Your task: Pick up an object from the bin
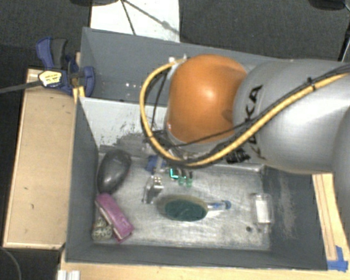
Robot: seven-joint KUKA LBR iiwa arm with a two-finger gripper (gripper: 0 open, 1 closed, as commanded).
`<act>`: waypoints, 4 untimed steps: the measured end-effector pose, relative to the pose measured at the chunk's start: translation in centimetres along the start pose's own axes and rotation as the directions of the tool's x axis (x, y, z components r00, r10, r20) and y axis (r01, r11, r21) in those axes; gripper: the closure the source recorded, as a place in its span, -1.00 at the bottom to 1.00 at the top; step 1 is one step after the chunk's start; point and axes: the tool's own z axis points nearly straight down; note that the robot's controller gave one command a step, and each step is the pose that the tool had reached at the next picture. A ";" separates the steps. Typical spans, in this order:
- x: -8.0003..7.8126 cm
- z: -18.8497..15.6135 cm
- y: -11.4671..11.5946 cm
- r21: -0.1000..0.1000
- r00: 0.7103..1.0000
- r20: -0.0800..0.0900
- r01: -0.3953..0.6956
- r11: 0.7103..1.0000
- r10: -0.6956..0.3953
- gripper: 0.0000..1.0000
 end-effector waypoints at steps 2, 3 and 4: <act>3.0 13.3 -11.5 0.002 0.946 0.017 0.325 0.946 -0.325 -1.00; 2.7 13.1 -11.3 0.002 0.947 0.026 0.319 0.948 -0.319 1.00; 2.6 0.4 -14.0 0.005 0.939 0.015 0.344 0.939 -0.344 1.00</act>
Offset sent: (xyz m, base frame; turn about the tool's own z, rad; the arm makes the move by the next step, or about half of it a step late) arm -0.0120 -0.0746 -0.1355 -0.2904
